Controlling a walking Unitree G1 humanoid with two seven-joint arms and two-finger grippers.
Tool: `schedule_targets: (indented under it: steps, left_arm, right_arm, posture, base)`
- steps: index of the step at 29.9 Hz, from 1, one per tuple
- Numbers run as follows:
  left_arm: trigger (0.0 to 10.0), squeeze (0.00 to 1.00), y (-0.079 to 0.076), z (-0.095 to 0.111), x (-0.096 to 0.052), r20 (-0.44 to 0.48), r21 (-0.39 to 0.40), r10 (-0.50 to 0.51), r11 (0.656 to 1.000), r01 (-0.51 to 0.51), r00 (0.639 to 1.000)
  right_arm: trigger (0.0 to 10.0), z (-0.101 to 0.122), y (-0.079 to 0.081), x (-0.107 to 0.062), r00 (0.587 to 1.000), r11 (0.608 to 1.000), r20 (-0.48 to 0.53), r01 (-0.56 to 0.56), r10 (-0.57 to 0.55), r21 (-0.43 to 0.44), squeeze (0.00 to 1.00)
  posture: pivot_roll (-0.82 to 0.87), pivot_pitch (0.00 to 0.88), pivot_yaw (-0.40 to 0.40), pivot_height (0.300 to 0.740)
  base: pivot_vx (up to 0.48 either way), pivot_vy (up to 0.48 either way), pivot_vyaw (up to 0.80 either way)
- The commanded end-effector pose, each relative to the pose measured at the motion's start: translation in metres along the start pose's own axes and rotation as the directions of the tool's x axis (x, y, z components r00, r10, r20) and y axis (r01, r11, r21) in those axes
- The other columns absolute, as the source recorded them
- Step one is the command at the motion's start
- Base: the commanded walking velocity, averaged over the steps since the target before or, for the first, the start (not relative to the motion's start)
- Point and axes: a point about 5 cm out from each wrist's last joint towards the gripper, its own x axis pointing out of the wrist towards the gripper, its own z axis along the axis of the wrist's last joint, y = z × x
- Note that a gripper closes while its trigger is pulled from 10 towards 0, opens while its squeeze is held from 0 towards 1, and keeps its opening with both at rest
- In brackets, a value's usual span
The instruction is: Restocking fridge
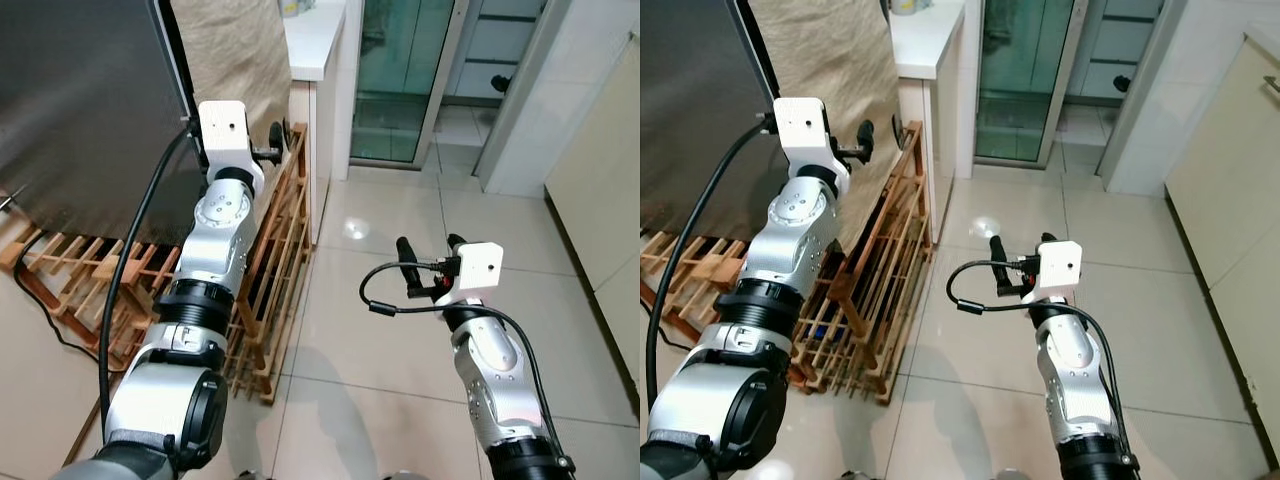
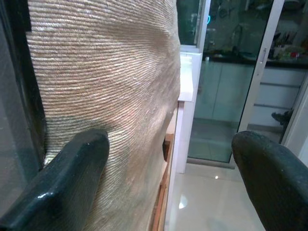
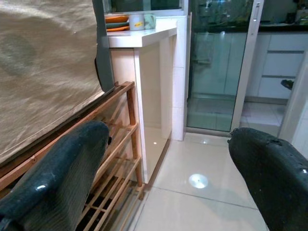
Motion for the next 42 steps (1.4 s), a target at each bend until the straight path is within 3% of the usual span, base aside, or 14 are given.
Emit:
schedule_targets:
  steps: [1,3,10,20,26,30,32,35,36,37,38,39,40,42]
  left_arm:
    - [10.0,0.0,0.009,0.009,-0.003,0.023,0.03,0.042,0.999,-0.043,0.999]
    - [10.0,0.0,0.008,0.005,-0.011,0.009,0.033,0.032,0.999,-0.033,0.999]
    - [10.0,0.0,0.016,0.005,-0.016,0.032,0.053,0.047,0.997,-0.048,0.998]
    - [10.0,0.0,0.018,0.015,-0.002,0.047,0.054,0.088,0.994,-0.091,0.995]
    - [10.0,0.0,0.012,0.013,0.005,0.037,0.03,0.081,0.996,-0.083,0.996]
    - [10.0,0.0,-0.006,0.008,0.009,0.014,0.014,0.03,0.999,-0.03,0.999]
    - [10.0,0.0,-0.021,0.0,0.011,-0.027,0.011,-0.047,0.999,0.047,0.999]
    - [10.0,0.0,-0.046,-0.011,0.011,-0.079,-0.049,-0.164,0.986,0.16,0.983]
    - [10.0,0.0,-0.054,-0.011,0.01,-0.073,-0.109,-0.203,0.975,0.195,0.976]
    - [10.0,0.0,-0.054,-0.011,0.01,-0.073,-0.109,-0.203,0.975,0.195,0.976]
    - [10.0,0.0,-0.072,-0.003,0.009,-0.009,-0.203,-0.278,0.941,0.27,0.961]
    - [10.0,0.0,-0.087,0.003,0.006,0.031,-0.212,-0.336,0.918,0.334,0.941]
    - [10.0,0.0,-0.087,0.003,0.006,0.031,-0.212,-0.336,0.918,0.334,0.941]
    - [10.0,0.0,-0.122,0.014,-0.003,0.101,-0.22,-0.473,0.847,0.483,0.875]
  right_arm:
    - [10.0,0.003,-0.006,-0.004,1.0,1.0,0.01,0.022,-0.022,-0.011,0.0]
    - [10.0,0.001,-0.007,-0.006,1.0,1.0,0.001,0.022,-0.022,-0.014,0.0]
    - [10.0,-0.003,-0.006,-0.009,1.0,1.0,-0.014,0.016,-0.016,-0.017,0.0]
    - [10.0,-0.002,-0.005,-0.004,1.0,1.0,-0.015,0.008,-0.008,-0.017,0.0]
    - [10.0,-0.004,-0.004,-0.006,1.0,1.0,-0.019,0.01,-0.01,-0.016,0.0]
    - [10.0,-0.004,-0.003,-0.005,1.0,1.0,-0.02,0.009,-0.01,-0.015,0.0]
    - [10.0,-0.004,-0.003,-0.004,1.0,1.0,-0.02,0.008,-0.008,-0.014,0.0]
    - [10.0,-0.004,-0.003,-0.004,1.0,1.0,-0.019,0.006,-0.006,-0.013,0.0]
    - [10.0,-0.004,-0.002,-0.004,1.0,1.0,-0.02,0.006,-0.006,-0.013,0.0]
    - [10.0,-0.004,-0.002,-0.004,1.0,1.0,-0.02,0.006,-0.006,-0.013,0.0]
    - [10.0,-0.005,-0.002,-0.005,1.0,1.0,-0.021,0.005,-0.005,-0.011,0.0]
    - [10.0,-0.005,-0.002,-0.006,1.0,1.0,-0.023,0.006,-0.006,-0.011,0.0]
    - [10.0,-0.005,-0.002,-0.006,1.0,1.0,-0.023,0.006,-0.006,-0.011,0.0]
    - [10.0,-0.007,-0.001,-0.008,1.0,1.0,-0.027,0.008,-0.009,-0.007,0.0]
  posture:
    - [-0.19,0.0,0.063,0.74]
    - [-0.19,0.0,0.063,0.74]
    - [-0.19,0.0,0.056,0.74]
    - [-0.18,0.0,0.055,0.74]
    - [-0.2,0.0,0.059,0.74]
    - [-0.2,0.0,0.061,0.74]
    - [-0.2,0.0,0.064,0.74]
    - [-0.2,0.0,0.067,0.74]
    - [-0.21,0.0,0.07,0.74]
    - [-0.21,0.0,0.07,0.74]
    - [-0.21,0.0,0.072,0.74]
    - [-0.21,0.0,0.072,0.74]
    - [-0.21,0.0,0.072,0.74]
    - [-0.24,0.0,0.087,0.74]
  base:
    - [0.0,0.0,0.0]
    - [0.0,0.0,0.0]
    - [0.0,0.0,0.0]
    - [0.0,0.0,0.0]
    - [0.0,0.0,0.0]
    - [0.0,0.0,0.0]
    - [0.0,0.0,0.0]
    - [0.0,0.0,0.0]
    - [0.0,0.0,0.0]
    - [0.0,0.0,0.0]
    - [0.0,0.0,0.0]
    - [0.0,0.0,0.0]
    - [0.0,0.0,0.0]
    - [0.0,0.0,0.0]
